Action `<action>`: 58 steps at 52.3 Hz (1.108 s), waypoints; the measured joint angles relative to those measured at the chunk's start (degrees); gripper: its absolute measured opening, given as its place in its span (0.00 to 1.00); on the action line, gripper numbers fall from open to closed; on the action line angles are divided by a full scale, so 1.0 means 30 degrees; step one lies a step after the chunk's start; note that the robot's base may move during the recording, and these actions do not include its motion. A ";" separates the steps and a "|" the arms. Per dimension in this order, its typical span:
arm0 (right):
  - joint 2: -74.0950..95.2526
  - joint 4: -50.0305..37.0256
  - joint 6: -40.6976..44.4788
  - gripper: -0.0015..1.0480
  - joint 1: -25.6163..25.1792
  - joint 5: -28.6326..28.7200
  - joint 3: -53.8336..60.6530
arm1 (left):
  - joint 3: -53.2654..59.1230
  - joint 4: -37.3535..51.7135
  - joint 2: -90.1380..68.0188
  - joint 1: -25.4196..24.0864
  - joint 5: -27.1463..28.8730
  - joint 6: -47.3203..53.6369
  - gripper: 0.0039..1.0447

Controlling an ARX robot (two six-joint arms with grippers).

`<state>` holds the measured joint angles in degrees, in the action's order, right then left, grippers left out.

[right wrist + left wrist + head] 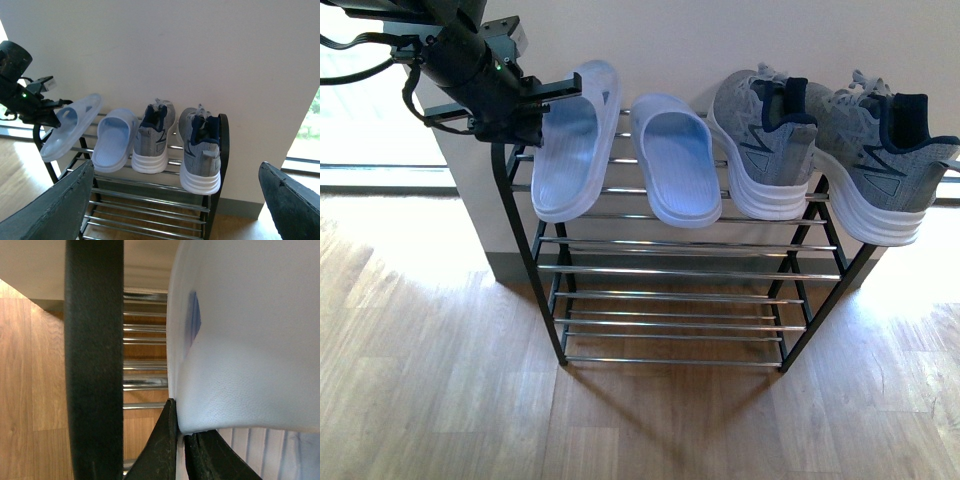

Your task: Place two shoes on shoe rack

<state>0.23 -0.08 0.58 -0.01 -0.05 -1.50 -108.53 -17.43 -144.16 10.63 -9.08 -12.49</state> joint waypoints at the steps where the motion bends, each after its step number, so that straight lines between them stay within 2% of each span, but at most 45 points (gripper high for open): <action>1: 0.0000 0.0000 0.0000 0.91 0.0000 0.0000 0.0000 | -0.0051 0.0029 -0.0044 -0.0015 0.0000 0.0015 0.02; 26: 0.0000 0.0000 0.0000 0.91 0.0000 0.0000 0.0000 | -0.1413 0.0627 -0.0714 -0.0117 -0.0204 0.0066 0.02; 36: 0.0000 0.0000 0.0000 0.91 0.0000 0.0000 0.0000 | -0.1297 0.1035 -0.0714 -0.0109 -0.1435 -0.0882 0.38; 42: 0.0000 0.0000 0.0000 0.91 0.0000 0.0000 0.0000 | -0.0998 0.1195 -0.0561 -0.0087 -0.1894 -0.1333 0.51; 46: 0.0000 -0.0007 0.0000 0.91 0.0000 0.0000 0.0000 | -0.0350 0.1559 -0.0109 -0.0022 -0.2441 -0.1902 0.62; 54: 0.0000 0.0000 0.0000 0.91 0.0000 0.0000 0.0000 | 0.2521 0.2200 0.3300 0.0138 -0.3541 -0.3708 0.92; 58: 0.0000 0.0000 0.0000 0.91 0.0000 0.0000 0.0000 | 0.3395 0.1763 0.5348 0.0146 -0.3548 -0.4167 0.91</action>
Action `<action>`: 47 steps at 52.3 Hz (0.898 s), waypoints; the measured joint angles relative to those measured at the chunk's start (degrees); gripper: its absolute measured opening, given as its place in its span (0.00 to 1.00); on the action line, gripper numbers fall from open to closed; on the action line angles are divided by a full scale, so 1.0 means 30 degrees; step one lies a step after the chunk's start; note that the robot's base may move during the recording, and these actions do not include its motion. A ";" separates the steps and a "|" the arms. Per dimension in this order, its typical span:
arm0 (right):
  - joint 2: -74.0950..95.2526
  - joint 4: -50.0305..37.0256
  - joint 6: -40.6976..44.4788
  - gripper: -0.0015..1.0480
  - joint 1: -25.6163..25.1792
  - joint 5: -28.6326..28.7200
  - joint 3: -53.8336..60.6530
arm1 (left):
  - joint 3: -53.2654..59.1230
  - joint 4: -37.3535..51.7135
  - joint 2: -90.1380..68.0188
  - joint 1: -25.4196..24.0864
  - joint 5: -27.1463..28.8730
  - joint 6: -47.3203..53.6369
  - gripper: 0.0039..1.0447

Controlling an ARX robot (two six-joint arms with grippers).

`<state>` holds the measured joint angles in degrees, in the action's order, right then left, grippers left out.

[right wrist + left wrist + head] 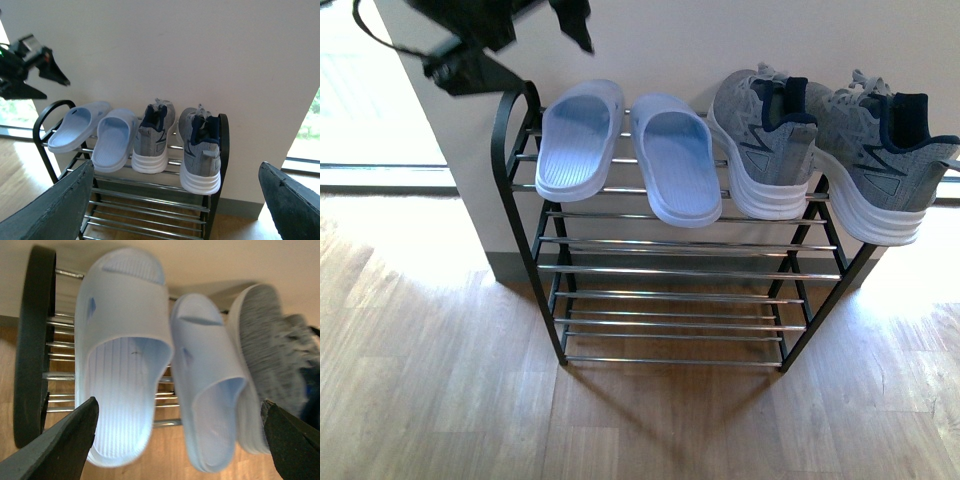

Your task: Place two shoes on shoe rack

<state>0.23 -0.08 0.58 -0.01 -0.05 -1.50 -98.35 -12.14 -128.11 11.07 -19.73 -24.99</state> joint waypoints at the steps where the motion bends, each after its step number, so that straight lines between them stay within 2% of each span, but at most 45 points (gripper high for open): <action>1: 0.0000 0.0000 0.0000 0.91 0.0000 0.0000 0.0000 | 0.0240 -0.0153 0.0619 -0.0007 -0.0036 -0.0182 0.91; 4: 0.0000 -0.0007 0.0000 0.91 0.0000 0.0000 0.0000 | 0.0707 -0.0466 0.1836 -0.0044 -0.0087 -0.0714 0.91; 8: 0.0000 -0.0007 0.0000 0.91 0.0000 0.0000 0.0000 | 0.2251 -0.0896 0.4539 -0.0138 0.0831 -0.1698 0.91; 14: 0.0000 -0.0007 0.0000 0.91 0.0000 0.0000 0.0000 | 0.5537 -0.1392 0.8007 -0.0561 0.3031 -0.2302 0.91; 19: 0.0000 0.0000 0.0000 0.91 0.0000 0.0000 0.0000 | 0.8874 -0.1734 1.0805 -0.1071 0.6076 -0.2164 0.91; 22: 0.0000 -0.0007 0.0000 0.91 0.0000 0.0007 0.0000 | 1.1795 -0.1384 1.3253 -0.1530 0.9158 -0.1647 0.91; 24: 0.0000 0.0000 0.0000 0.91 0.0000 0.0000 0.0000 | 1.3238 -0.1413 1.4608 -0.1807 1.0331 -0.1370 0.91; 26: 0.0000 0.0000 0.0000 0.91 0.0000 0.0007 0.0000 | 1.5387 -0.1078 1.6735 -0.2069 1.2437 -0.0605 0.91; 27: 0.0000 -0.0007 0.0000 0.91 0.0000 0.0007 0.0000 | 1.5701 -0.1122 1.7092 -0.2127 1.2677 -0.0510 0.91; 28: 0.0000 0.0000 0.0000 0.91 0.0000 0.0007 0.0000 | 1.6473 -0.0736 1.7799 -0.2288 1.2597 -0.0160 0.91; 29: 0.0000 0.0000 0.0000 0.91 0.0000 0.0007 0.0000 | 1.7624 0.0831 1.8600 -0.2652 1.1752 0.0772 0.88; 30: 0.0000 0.0000 0.0000 0.91 0.0000 0.0007 0.0000 | 1.8848 0.2914 1.9314 -0.2973 1.0914 0.1355 0.84; 31: 0.0000 0.0000 0.0000 0.91 -0.0007 -0.0007 0.0000 | 2.0531 0.6011 2.0159 -0.3286 0.9034 0.2579 0.79; 35: 0.0000 0.0000 0.0000 0.91 0.0000 0.0007 0.0000 | 2.4108 1.3267 2.1500 -0.3628 0.6951 0.5442 0.65; 39: 0.0000 0.0000 0.0000 0.91 0.0000 0.0015 0.0000 | 2.5798 1.6466 2.2083 -0.3621 0.6579 0.6681 0.55; 40: 0.0000 0.0000 0.0000 0.91 0.0000 0.0007 0.0000 | 2.6345 1.7340 2.2360 -0.3621 0.6557 0.7002 0.50; 47: 0.0000 0.0000 0.0000 0.91 0.0000 0.0007 0.0000 | 2.7627 1.7996 2.3591 -0.3628 0.6572 0.7745 0.31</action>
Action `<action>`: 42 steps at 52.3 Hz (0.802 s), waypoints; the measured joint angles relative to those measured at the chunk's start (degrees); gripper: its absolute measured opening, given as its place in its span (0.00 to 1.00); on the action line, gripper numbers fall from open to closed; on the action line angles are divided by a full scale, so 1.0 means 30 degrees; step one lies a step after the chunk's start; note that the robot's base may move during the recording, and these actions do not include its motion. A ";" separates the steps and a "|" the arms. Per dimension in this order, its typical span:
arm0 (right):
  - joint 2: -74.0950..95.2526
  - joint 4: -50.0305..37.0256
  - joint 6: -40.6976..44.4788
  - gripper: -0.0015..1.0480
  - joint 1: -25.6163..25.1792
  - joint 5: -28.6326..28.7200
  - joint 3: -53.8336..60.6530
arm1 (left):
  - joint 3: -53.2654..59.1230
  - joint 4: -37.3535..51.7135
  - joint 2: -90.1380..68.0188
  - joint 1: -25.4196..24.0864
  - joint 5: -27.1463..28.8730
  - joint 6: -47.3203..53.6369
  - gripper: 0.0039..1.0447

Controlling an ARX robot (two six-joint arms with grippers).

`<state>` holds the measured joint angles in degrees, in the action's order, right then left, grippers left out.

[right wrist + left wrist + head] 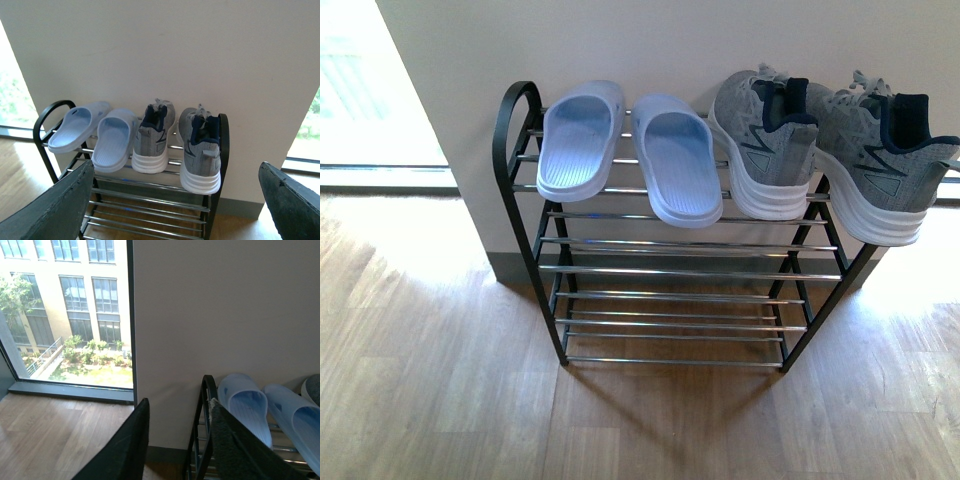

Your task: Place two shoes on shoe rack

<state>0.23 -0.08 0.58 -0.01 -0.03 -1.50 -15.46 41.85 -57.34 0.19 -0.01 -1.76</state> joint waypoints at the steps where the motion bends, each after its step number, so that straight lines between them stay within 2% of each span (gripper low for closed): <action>1: 0.0000 0.0000 0.0000 0.91 -0.0007 0.0000 0.0000 | 0.0219 0.0000 0.0204 0.0000 0.0000 0.0058 0.27; 4: 0.0000 0.0000 0.0000 0.91 -0.0007 0.0000 0.0000 | 0.0721 -0.0007 0.0678 0.0000 0.0000 0.0168 0.19; 8: 0.0000 0.0000 0.0000 0.91 0.0000 0.0000 0.0000 | 0.1617 -0.0204 0.1661 0.0000 0.0000 0.0255 0.02; 9: 0.0000 0.0000 0.0000 0.91 0.0000 0.0000 0.0000 | 0.1763 -0.0255 0.1872 0.0000 0.0000 0.0255 0.01; 20: 0.0000 0.0000 0.0000 0.91 0.0000 0.0000 0.0000 | 0.2761 -0.0969 0.3636 0.0000 0.0000 0.0357 0.01; 37: 0.0000 0.0000 0.0000 0.91 0.0000 0.0000 0.0000 | 0.4218 -0.3679 0.7781 0.0000 0.0000 0.0372 0.01; 42: 0.0000 0.0000 0.0000 0.91 0.0000 0.0000 0.0000 | 0.4889 -0.3162 0.8145 0.0000 0.0000 0.0379 0.01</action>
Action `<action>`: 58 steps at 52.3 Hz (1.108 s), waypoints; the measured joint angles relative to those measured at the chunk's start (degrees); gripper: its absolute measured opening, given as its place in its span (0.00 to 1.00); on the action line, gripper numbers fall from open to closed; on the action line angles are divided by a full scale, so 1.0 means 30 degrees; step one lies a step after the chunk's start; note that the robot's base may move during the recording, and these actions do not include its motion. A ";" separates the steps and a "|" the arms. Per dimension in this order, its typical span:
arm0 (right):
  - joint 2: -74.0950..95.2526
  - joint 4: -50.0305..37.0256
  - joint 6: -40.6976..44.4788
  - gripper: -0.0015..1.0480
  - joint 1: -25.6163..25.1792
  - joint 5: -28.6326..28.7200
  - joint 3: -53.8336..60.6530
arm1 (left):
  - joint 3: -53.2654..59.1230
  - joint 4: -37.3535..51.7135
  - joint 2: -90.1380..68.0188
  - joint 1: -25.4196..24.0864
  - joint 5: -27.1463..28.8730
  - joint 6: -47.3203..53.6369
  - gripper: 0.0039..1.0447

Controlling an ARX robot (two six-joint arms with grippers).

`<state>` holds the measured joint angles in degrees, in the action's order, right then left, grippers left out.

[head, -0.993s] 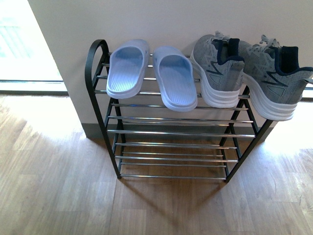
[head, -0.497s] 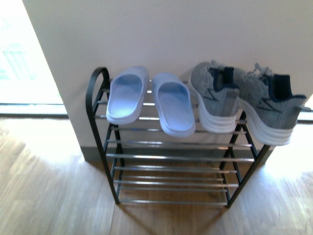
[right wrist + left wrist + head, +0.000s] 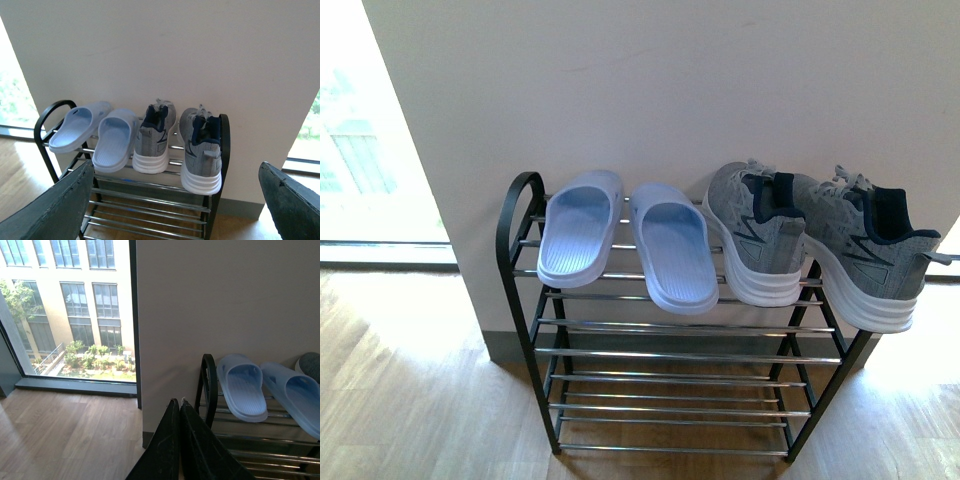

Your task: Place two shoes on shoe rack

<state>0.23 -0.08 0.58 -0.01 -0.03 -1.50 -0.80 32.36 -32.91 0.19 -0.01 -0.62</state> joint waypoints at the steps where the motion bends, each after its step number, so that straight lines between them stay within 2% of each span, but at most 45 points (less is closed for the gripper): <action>1: 0.0000 0.0000 0.0000 0.91 0.0000 0.0000 0.0000 | 0.0000 -0.0102 0.0087 0.0000 -0.0007 -0.0007 0.01; 52: 0.0000 0.0000 0.0000 0.91 0.0000 0.0000 0.0000 | 0.0007 -0.7388 0.7577 0.0000 0.0000 0.0000 0.01; 58: 0.0000 0.0000 0.0000 0.91 0.0000 0.0000 0.0000 | 0.0000 -1.0652 1.0440 0.0000 -0.0007 0.0000 0.01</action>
<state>0.23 -0.08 0.58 -0.01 -0.03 -1.50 -0.80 0.40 -1.58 0.19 -0.03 -0.62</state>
